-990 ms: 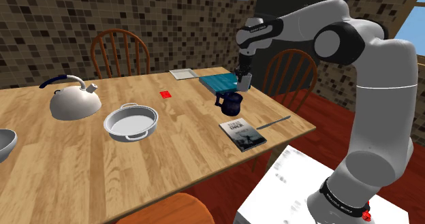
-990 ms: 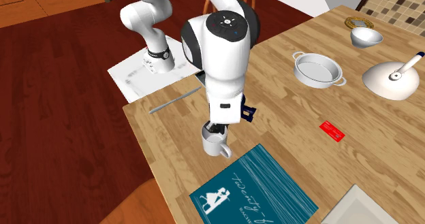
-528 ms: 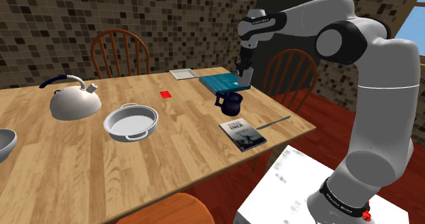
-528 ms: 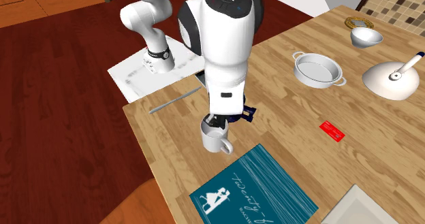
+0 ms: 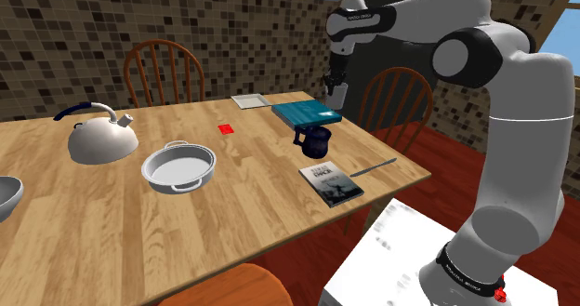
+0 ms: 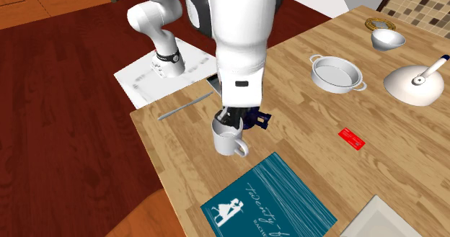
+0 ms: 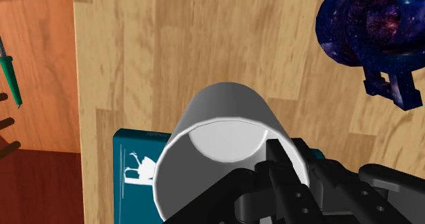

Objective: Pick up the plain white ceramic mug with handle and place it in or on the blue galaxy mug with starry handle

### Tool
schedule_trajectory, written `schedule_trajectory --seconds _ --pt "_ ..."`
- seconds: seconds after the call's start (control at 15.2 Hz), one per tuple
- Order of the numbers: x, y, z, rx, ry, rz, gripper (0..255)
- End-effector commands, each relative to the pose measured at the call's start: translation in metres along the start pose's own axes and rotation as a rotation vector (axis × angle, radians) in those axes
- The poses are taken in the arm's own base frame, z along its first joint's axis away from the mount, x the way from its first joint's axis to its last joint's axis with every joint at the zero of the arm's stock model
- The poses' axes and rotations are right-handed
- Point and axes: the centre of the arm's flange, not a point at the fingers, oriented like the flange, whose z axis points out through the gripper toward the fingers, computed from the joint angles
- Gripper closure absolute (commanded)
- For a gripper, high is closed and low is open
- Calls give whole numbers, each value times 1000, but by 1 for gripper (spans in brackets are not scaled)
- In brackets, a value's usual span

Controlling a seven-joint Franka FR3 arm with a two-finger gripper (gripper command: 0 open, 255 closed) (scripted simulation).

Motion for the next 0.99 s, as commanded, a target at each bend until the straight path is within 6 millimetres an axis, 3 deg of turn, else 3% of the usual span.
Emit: schedule_trajectory --seconds 0.0,0.26,0.92 --pt "0 0 -11 0 0 0 255" --pt "0 0 -29 0 0 0 255" --pt "-28 -128 -48 0 0 0 255"
